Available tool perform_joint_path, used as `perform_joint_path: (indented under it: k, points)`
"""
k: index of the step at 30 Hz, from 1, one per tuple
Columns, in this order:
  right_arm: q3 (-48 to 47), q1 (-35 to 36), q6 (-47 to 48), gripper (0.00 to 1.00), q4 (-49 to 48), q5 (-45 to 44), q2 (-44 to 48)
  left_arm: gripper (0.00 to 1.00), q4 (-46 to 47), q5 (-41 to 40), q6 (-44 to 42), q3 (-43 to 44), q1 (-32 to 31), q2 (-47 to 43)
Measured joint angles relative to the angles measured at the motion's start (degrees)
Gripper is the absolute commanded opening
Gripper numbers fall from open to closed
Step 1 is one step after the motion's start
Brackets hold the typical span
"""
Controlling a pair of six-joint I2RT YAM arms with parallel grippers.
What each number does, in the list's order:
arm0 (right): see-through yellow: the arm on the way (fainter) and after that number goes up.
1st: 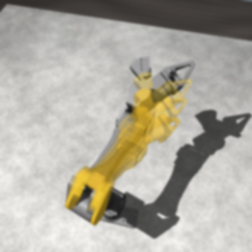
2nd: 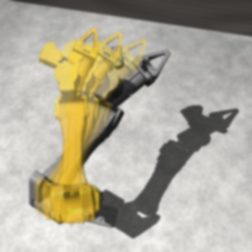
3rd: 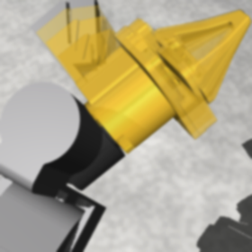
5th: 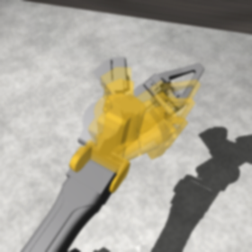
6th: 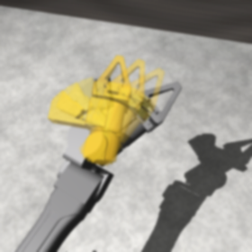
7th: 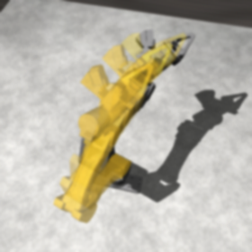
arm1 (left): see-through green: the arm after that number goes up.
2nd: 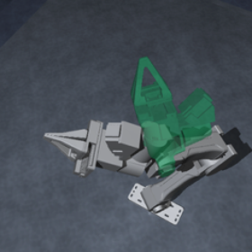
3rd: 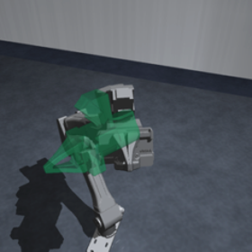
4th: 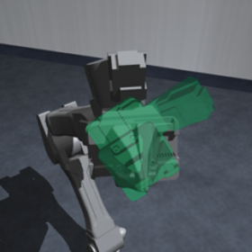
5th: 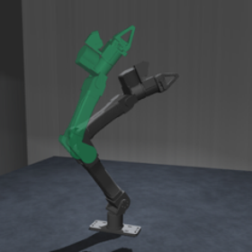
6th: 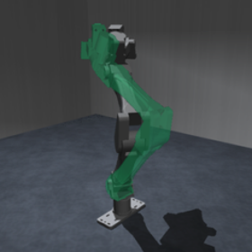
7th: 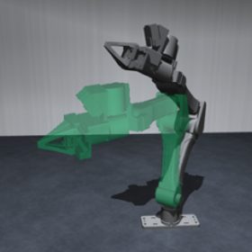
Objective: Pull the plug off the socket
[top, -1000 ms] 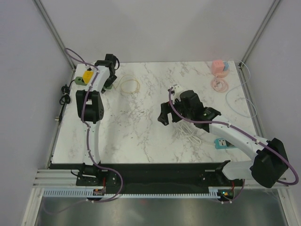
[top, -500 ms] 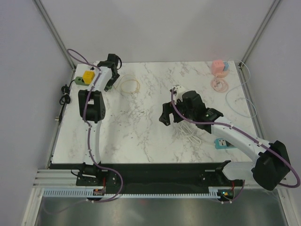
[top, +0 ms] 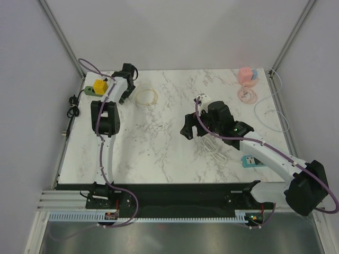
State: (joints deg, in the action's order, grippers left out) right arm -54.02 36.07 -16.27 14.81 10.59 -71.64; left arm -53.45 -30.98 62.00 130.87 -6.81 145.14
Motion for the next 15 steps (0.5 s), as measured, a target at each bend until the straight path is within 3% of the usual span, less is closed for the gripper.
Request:
perform_joint_path:
  k: [5, 10, 15]
  points:
    - [0.4, -0.1, 0.0, 0.98, -0.5, 0.1, 0.1, 0.8, 0.0, -0.2, 0.5, 0.0, 0.1, 0.0]
    - [0.6, -0.3, 0.0, 0.98, -0.6, 0.1, 0.6, 0.64, 0.5, -0.2, 0.7, 0.0, 0.3, 0.0]
    - [0.7, -0.3, 0.0, 0.98, -0.6, 0.3, 1.2, 0.39, 1.4, -0.3, -0.3, 0.0, 0.0, 0.0]
